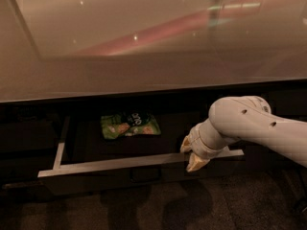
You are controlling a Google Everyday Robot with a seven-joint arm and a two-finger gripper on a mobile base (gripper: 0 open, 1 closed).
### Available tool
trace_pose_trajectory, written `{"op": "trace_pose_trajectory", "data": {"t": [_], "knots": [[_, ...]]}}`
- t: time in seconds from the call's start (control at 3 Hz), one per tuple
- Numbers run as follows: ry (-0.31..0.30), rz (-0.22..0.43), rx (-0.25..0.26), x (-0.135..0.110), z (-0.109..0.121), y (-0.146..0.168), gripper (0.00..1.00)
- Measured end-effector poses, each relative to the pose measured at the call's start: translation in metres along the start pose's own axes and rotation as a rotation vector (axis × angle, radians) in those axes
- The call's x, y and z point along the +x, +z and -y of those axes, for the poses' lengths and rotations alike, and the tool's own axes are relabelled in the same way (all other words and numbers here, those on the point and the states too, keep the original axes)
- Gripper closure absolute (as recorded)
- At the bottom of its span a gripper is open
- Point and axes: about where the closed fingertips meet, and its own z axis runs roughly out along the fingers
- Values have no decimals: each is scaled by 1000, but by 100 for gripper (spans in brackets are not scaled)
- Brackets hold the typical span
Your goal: Open top drawer
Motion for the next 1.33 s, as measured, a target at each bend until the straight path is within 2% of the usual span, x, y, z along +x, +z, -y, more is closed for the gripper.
{"op": "trace_pose_trajectory", "data": {"t": [1.0, 1.33], "knots": [[13, -6, -2, 2, 12, -8, 100], [-8, -22, 31, -10, 20, -33, 100]]}}
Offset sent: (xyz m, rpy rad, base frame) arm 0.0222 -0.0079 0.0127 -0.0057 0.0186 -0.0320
